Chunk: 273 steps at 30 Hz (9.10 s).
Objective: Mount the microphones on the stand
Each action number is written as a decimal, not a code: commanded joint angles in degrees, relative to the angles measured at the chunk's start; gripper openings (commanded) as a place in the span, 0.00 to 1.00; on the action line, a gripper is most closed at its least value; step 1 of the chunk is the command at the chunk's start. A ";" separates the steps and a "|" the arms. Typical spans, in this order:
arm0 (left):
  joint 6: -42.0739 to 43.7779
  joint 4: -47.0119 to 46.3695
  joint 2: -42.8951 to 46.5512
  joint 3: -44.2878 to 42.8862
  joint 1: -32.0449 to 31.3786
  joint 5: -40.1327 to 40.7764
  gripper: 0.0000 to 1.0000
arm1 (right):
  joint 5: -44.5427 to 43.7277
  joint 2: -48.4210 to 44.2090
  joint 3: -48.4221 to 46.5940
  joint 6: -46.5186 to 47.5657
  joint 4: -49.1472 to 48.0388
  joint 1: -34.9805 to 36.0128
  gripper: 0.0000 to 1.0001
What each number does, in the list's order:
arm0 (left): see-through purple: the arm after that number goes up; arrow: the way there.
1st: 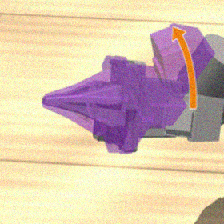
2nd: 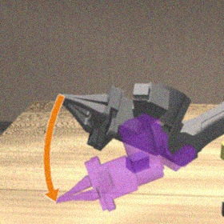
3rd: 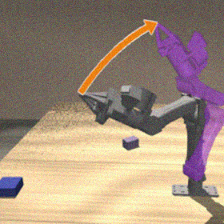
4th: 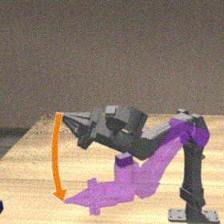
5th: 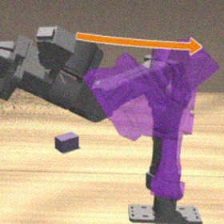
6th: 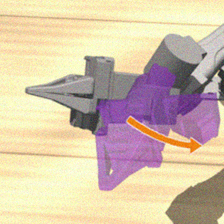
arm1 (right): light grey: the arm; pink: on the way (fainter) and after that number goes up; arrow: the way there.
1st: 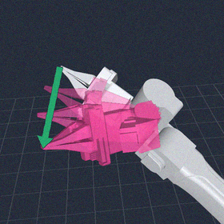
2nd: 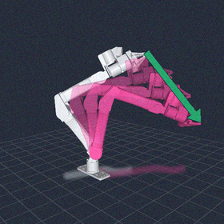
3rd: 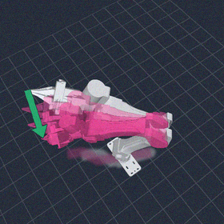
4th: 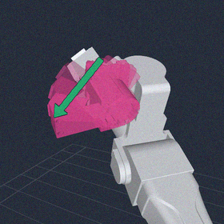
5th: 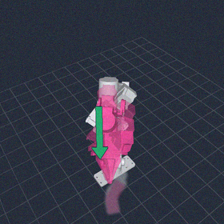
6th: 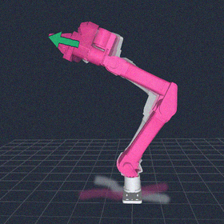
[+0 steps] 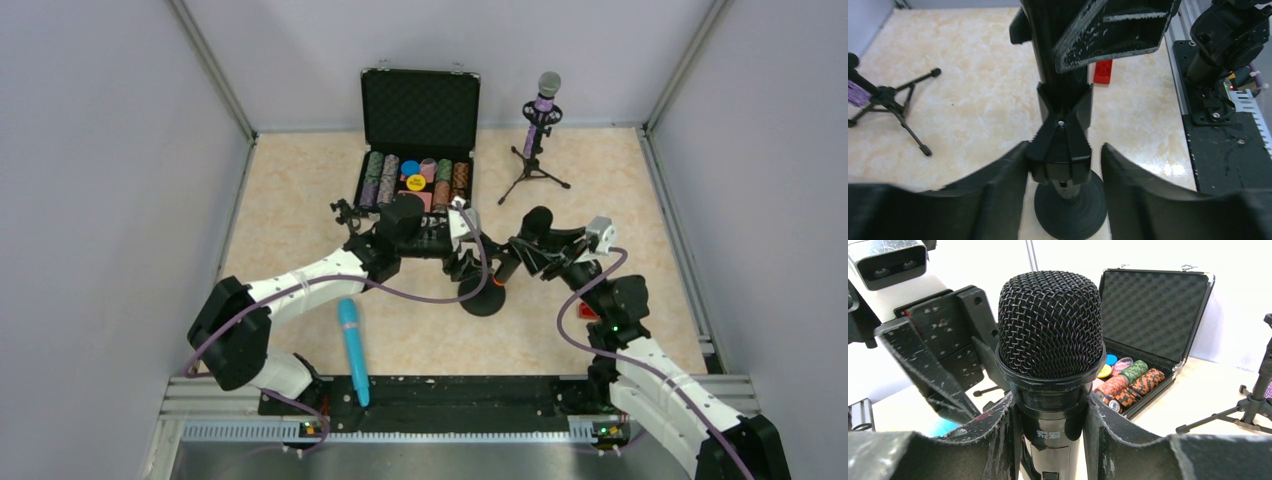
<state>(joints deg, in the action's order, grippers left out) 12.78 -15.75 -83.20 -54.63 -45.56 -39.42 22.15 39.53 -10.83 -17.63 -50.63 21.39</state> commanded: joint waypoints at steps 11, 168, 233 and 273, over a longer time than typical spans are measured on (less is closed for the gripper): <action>-2.18 -0.80 2.49 0.40 0.29 0.81 0.99 | 0.83 -1.85 -0.76 0.91 -2.06 1.29 0.00; -37.08 -57.21 -16.87 12.54 9.53 -19.51 0.67 | -17.35 -26.60 12.67 -10.49 18.87 9.95 0.97; -22.36 -31.29 13.61 0.60 9.76 -2.79 0.00 | -2.21 -3.16 -11.33 3.23 24.75 9.90 0.99; -31.44 -40.73 7.61 -8.29 3.37 2.29 0.00 | -10.23 19.11 -12.20 9.10 13.32 18.65 0.82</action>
<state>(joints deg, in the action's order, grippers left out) -17.93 -45.69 -76.77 -59.09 -41.85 -40.86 15.77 58.11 -20.58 -14.28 -38.94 37.36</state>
